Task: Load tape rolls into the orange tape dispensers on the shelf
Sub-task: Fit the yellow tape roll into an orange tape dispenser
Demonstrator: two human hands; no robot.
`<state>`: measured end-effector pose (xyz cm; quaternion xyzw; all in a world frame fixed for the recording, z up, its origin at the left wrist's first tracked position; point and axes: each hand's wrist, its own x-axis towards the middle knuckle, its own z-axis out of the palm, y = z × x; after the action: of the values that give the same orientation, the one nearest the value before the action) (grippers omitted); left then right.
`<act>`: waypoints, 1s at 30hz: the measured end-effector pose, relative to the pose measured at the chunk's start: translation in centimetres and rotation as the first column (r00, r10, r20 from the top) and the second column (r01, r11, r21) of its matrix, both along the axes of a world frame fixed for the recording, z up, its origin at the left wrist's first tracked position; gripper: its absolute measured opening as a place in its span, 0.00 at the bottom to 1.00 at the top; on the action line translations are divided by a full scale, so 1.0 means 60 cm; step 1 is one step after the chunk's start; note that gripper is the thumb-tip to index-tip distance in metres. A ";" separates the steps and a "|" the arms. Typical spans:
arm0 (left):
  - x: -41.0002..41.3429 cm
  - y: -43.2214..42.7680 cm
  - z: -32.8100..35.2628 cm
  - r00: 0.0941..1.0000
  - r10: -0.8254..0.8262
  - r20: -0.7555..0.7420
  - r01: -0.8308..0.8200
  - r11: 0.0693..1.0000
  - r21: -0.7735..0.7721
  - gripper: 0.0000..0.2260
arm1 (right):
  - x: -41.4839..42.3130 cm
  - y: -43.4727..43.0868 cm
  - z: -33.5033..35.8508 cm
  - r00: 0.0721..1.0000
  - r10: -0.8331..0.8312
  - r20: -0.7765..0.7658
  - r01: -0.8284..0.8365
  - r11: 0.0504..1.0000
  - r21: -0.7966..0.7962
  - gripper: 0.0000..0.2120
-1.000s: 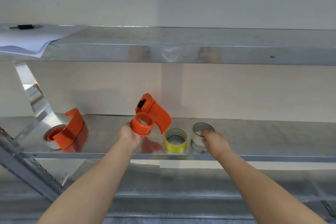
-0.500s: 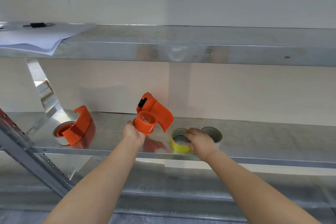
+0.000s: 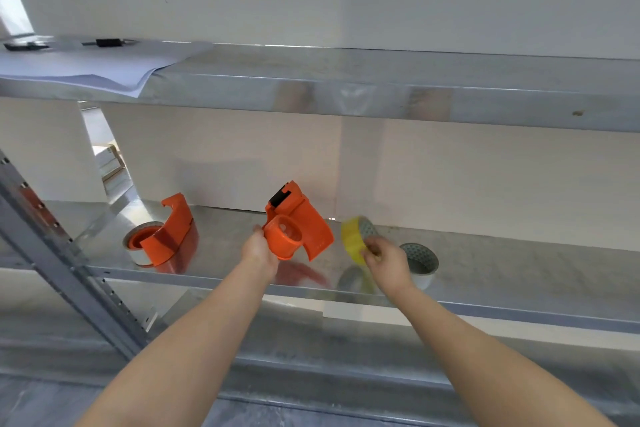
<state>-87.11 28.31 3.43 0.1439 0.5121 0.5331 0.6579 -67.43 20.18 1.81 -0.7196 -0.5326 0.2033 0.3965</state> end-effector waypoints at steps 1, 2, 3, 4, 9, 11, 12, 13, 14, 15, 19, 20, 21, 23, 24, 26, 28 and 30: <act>0.002 0.001 -0.005 1.000 -0.010 -0.023 0.010 1.000 -0.006 0.18 | -0.002 0.002 0.015 0.996 -0.029 -0.089 0.034 0.998 0.056 0.09; 0.005 0.002 -0.005 0.999 -0.034 -0.041 0.033 0.999 -0.010 0.18 | -0.005 0.005 0.031 0.988 -0.014 -0.155 0.028 0.995 0.092 0.08; 0.011 0.000 -0.001 0.997 -0.063 -0.055 0.062 0.998 -0.007 0.19 | -0.011 0.008 0.044 0.980 0.029 -0.195 -0.008 0.994 0.111 0.08; 0.019 -0.003 0.005 0.994 -0.101 -0.052 0.101 0.995 0.000 0.21 | -0.017 0.011 0.054 0.972 0.086 -0.218 -0.062 0.991 0.116 0.09; 0.061 -0.023 0.030 0.931 -0.322 -0.173 0.338 0.939 0.069 0.27 | -0.041 0.007 0.068 0.924 0.278 -0.261 -0.254 0.960 0.122 0.10; 0.065 -0.029 0.038 0.887 -0.379 -0.262 0.418 0.902 0.109 0.30 | -0.043 0.002 0.066 0.924 0.295 -0.242 -0.268 0.953 0.138 0.10; 0.066 -0.031 0.041 0.870 -0.395 -0.294 0.445 0.886 0.129 0.31 | -0.043 0.000 0.064 0.922 0.305 -0.239 -0.276 0.950 0.145 0.10; 0.067 -0.035 0.043 0.858 -0.408 -0.313 0.469 0.871 0.148 0.33 | -0.044 -0.001 0.063 0.919 0.314 -0.240 -0.285 0.947 0.149 0.10; 0.068 -0.040 0.045 0.855 -0.414 -0.313 0.478 0.863 0.164 0.36 | -0.046 -0.003 0.062 0.915 0.324 -0.240 -0.294 0.944 0.151 0.10; 0.070 -0.044 0.044 0.862 -0.407 -0.303 0.472 0.863 0.183 0.37 | -0.048 -0.004 0.062 0.912 0.332 -0.240 -0.301 0.941 0.155 0.09; 0.068 -0.069 0.049 0.877 -0.327 -0.351 0.436 0.849 0.299 0.30 | -0.055 -0.013 0.061 0.909 0.345 -0.233 -0.313 0.936 0.162 0.06; 0.067 -0.073 0.048 0.871 -0.316 -0.377 0.441 0.842 0.312 0.27 | -0.056 -0.015 0.061 0.909 0.348 -0.229 -0.320 0.935 0.154 0.06; 0.067 -0.078 0.049 0.863 -0.296 -0.409 0.439 0.841 0.318 0.24 | -0.055 -0.016 0.060 0.909 0.354 -0.219 -0.329 0.933 0.144 0.06; 0.070 -0.085 0.051 0.841 -0.244 -0.483 0.420 0.857 0.299 0.22 | -0.055 -0.017 0.059 0.914 0.359 -0.188 -0.342 0.933 0.116 0.07; 0.071 -0.087 0.051 0.825 -0.230 -0.516 0.413 0.869 0.273 0.24 | -0.056 -0.016 0.060 0.918 0.348 -0.190 -0.333 0.937 0.108 0.09; 0.071 -0.088 0.048 0.782 -0.200 -0.590 0.402 0.886 0.232 0.25 | -0.057 -0.011 0.063 0.917 0.297 -0.265 -0.274 0.954 0.123 0.12; 0.069 -0.086 0.041 0.737 -0.186 -0.650 0.413 0.885 0.215 0.25 | -0.059 -0.003 0.071 0.911 0.236 -0.338 -0.202 0.970 0.133 0.14; 0.067 -0.090 0.040 0.708 -0.173 -0.685 0.436 0.870 0.230 0.22 | -0.059 0.007 0.078 0.936 0.218 -0.275 -0.183 0.972 0.147 0.16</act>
<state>-83.11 22.90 5.81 0.5249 0.5627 0.4197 0.4814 -70.96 20.62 6.49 -0.5988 -0.5508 0.3137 0.4895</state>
